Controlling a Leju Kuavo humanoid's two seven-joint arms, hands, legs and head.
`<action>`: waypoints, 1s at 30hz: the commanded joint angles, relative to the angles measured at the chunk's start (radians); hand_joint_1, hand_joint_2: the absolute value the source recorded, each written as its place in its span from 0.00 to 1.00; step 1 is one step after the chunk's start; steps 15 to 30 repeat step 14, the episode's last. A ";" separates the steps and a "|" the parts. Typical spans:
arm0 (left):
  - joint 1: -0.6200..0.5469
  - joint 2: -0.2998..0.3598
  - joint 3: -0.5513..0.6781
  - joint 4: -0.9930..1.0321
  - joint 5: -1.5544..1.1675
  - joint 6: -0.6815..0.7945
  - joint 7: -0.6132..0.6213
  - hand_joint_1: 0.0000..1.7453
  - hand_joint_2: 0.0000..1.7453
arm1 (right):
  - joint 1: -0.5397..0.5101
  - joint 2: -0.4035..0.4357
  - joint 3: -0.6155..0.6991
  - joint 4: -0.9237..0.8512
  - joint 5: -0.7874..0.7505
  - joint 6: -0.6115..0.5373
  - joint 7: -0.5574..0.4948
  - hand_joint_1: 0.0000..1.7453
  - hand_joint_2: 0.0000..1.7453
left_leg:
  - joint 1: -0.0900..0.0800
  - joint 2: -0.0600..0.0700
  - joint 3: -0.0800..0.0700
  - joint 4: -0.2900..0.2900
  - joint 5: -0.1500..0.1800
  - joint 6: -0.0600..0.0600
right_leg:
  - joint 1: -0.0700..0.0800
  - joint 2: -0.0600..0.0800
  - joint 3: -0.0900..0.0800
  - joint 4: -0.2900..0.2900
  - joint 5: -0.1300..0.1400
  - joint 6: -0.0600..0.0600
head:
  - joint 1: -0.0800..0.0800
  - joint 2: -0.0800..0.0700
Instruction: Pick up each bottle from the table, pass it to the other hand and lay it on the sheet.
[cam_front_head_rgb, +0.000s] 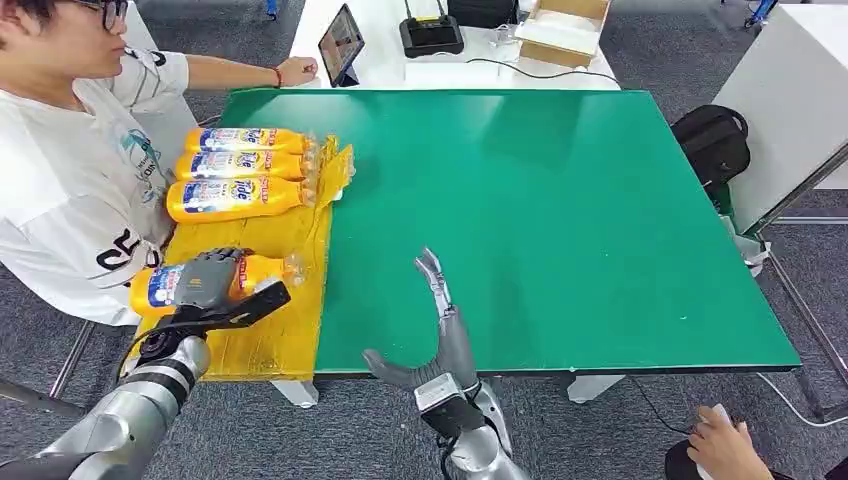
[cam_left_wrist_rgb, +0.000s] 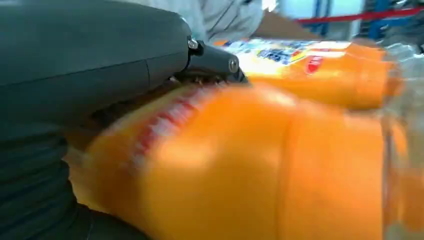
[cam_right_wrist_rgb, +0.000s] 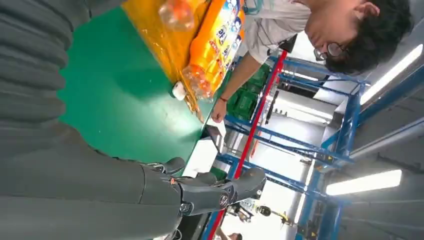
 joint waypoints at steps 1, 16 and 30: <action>-0.024 -0.030 0.076 0.085 0.106 -0.139 -0.032 0.00 0.00 | -0.015 -0.006 0.011 0.068 0.000 0.013 -0.013 0.00 1.00 | 0.000 0.000 0.003 -0.001 -0.001 0.001 | 0.000 0.000 0.003 -0.001 0.000 -0.001 | 0.000 0.000; -0.019 -0.053 0.164 0.057 0.317 -0.349 -0.142 0.00 0.00 | -0.026 -0.001 -0.009 0.100 0.015 0.020 0.003 0.00 1.00 | 0.000 -0.004 0.008 -0.001 0.000 0.001 | 0.001 -0.004 0.009 -0.002 -0.001 -0.003 | 0.000 0.000; -0.019 -0.053 0.164 0.057 0.317 -0.349 -0.142 0.00 0.00 | -0.026 -0.001 -0.009 0.100 0.015 0.020 0.003 0.00 1.00 | 0.000 -0.004 0.008 -0.001 0.000 0.001 | 0.001 -0.004 0.009 -0.002 -0.001 -0.003 | 0.000 0.000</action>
